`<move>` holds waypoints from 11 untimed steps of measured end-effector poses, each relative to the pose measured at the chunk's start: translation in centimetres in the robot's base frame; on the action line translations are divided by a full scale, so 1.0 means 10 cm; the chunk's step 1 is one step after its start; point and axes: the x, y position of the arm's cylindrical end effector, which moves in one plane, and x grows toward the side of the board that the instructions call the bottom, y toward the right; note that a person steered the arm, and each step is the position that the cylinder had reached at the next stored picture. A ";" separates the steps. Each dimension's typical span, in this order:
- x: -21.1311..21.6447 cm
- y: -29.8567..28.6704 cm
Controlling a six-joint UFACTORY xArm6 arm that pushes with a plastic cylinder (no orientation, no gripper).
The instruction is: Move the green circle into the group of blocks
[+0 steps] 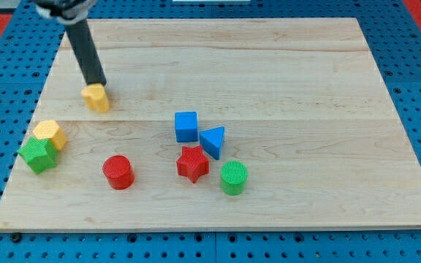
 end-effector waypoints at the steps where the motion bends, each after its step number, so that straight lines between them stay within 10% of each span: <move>1: -0.22 0.03; 4: 0.74 -0.34; 5: 0.27 -0.11; 8: -0.24 2.92; 9: 0.09 3.69; 11: 1.69 3.29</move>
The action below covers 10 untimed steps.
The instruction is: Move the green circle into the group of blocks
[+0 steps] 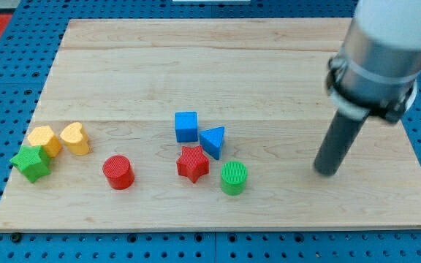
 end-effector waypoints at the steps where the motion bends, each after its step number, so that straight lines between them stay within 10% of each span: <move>1: 0.23 -0.62; 3: -0.31 -1.44; 5: -0.46 -1.07; 8: -0.69 -2.72; 10: -1.23 -2.38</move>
